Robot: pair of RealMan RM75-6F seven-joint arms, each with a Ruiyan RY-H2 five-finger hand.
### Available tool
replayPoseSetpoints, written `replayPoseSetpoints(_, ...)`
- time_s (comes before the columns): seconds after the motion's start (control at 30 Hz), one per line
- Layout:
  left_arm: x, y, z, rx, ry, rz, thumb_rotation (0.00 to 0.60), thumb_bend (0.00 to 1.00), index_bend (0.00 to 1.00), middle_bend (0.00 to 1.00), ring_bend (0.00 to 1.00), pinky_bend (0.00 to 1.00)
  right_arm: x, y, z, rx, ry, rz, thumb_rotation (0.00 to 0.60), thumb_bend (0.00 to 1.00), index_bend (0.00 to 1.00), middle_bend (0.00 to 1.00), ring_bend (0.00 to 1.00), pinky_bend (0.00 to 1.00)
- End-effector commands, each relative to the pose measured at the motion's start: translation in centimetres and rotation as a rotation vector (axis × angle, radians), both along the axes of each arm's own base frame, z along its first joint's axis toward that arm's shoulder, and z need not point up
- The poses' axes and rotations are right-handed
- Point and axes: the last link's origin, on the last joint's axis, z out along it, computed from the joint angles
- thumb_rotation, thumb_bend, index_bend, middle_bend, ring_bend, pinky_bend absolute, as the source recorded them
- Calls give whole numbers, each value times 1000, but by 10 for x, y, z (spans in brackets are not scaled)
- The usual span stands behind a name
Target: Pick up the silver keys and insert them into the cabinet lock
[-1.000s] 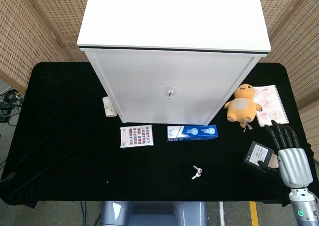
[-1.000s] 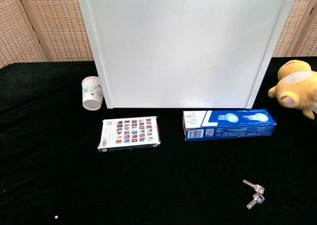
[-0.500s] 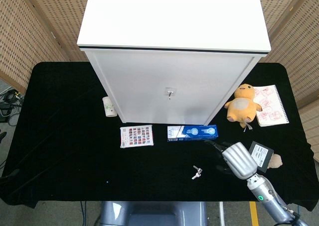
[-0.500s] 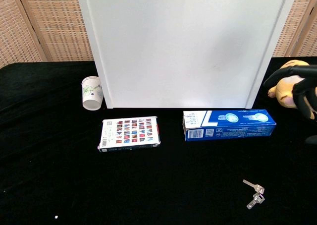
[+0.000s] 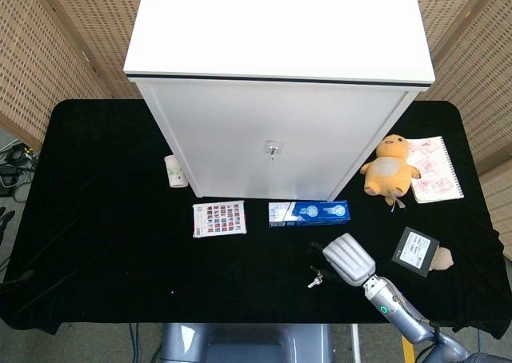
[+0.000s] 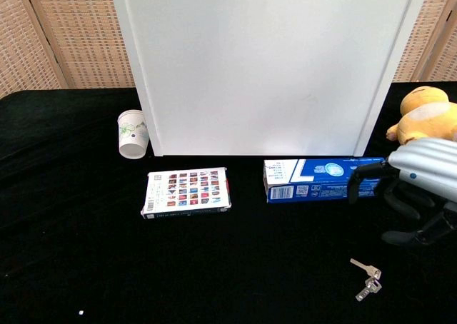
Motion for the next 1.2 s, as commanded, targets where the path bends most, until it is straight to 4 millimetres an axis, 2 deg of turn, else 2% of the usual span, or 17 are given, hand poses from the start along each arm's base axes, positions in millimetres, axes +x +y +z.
replayPoseSetpoints(0.03,0,0,0,0,0,0,600,0,0,0,0,0,-4,-1,-11,6,47,-19,600,422,467,928,922,1000)
replayPoseSetpoints(0.4,0,1,-3,-8,9,-1,600,0,0,0,0,0,-15,6,-28,66,131,-24,600,485,508,942,933,1000)
replayPoseSetpoints(1.2,0,1,-6,-17,18,0,600,0,0,0,0,0,-25,16,-46,113,250,53,600,531,525,940,934,1000)
